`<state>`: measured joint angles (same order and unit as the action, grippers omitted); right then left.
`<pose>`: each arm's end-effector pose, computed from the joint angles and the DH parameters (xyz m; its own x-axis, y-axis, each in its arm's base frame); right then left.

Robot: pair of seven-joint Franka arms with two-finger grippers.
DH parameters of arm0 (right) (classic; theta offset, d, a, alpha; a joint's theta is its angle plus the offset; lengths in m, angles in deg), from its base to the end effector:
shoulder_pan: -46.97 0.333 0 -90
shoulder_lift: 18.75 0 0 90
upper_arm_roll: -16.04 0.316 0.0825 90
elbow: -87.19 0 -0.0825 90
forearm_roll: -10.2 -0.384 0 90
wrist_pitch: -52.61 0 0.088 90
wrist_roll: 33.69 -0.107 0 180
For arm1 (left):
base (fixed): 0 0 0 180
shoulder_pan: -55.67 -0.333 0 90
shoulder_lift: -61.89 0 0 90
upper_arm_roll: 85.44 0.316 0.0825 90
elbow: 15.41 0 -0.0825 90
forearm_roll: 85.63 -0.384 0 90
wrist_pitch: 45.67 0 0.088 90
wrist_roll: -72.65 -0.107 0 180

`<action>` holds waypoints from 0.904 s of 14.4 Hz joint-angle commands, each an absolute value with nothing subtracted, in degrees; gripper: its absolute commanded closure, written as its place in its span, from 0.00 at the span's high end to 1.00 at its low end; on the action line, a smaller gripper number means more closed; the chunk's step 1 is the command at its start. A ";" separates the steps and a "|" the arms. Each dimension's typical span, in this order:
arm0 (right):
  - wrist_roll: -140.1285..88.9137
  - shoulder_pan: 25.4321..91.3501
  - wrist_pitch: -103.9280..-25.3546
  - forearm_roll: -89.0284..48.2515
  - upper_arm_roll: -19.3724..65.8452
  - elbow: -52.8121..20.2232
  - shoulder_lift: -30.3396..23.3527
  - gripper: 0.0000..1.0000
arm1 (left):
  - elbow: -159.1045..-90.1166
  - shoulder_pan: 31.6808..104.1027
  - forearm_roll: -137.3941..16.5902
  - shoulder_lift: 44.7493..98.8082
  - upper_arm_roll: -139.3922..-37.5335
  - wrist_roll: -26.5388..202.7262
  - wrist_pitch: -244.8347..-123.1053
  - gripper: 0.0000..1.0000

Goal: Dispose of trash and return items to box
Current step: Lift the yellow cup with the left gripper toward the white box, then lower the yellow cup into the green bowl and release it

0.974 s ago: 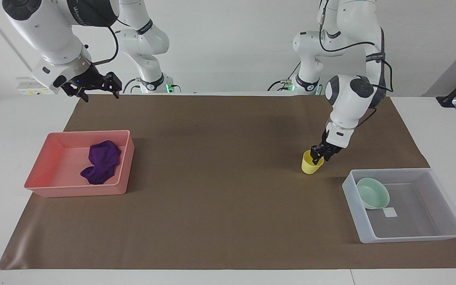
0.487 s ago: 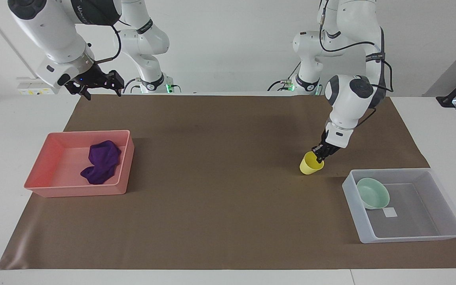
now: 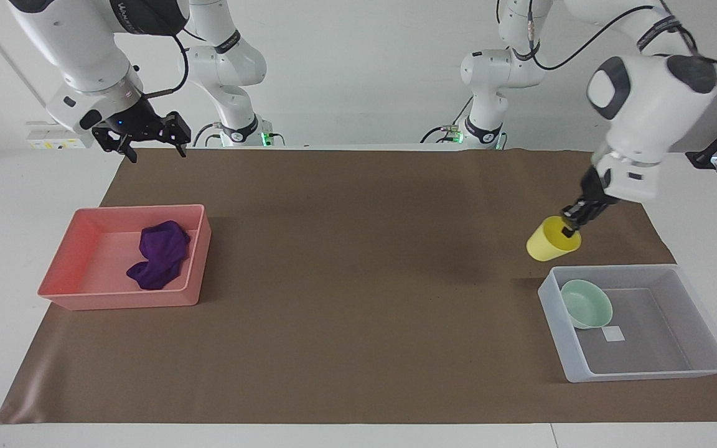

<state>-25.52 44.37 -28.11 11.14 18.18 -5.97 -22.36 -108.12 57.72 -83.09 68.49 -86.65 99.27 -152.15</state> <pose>0.5163 -0.0055 0.6198 0.9792 0.1312 -0.1546 0.1323 -0.9912 -0.0033 0.6101 -0.0376 0.5616 0.9084 0.4082 0.0907 0.3999 -0.9114 0.0971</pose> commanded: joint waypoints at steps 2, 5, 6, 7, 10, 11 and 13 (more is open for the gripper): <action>-25.08 43.89 -28.16 8.19 18.23 -4.30 -21.30 1.00 | -104.06 51.99 -85.10 77.71 -87.11 93.94 -158.49 0.00; -24.99 43.54 -28.26 7.92 18.15 -4.47 -21.47 1.00 | -115.49 51.19 -85.10 77.19 -87.19 93.66 -170.98 0.00; -24.99 43.54 -28.34 7.92 18.15 -4.39 -21.56 1.00 | -117.43 50.93 -85.01 77.19 -87.19 93.57 -172.75 0.00; -24.99 43.54 -28.34 7.83 18.15 -4.39 -21.65 1.00 | -118.76 50.84 -85.01 77.45 -87.19 93.57 -174.07 0.00; -24.99 43.63 -28.34 7.83 18.15 -4.74 -21.82 1.00 | -122.80 50.67 -85.01 77.89 -87.19 93.39 -180.83 0.05; -24.99 43.63 -28.43 7.83 18.15 -5.00 -22.00 1.00 | -122.47 50.67 -85.01 77.89 -87.19 92.78 -180.85 0.46; -24.99 43.71 -28.34 7.83 18.15 -5.18 -22.09 1.00 | -118.71 51.54 -85.10 77.89 -86.93 92.69 -176.66 1.00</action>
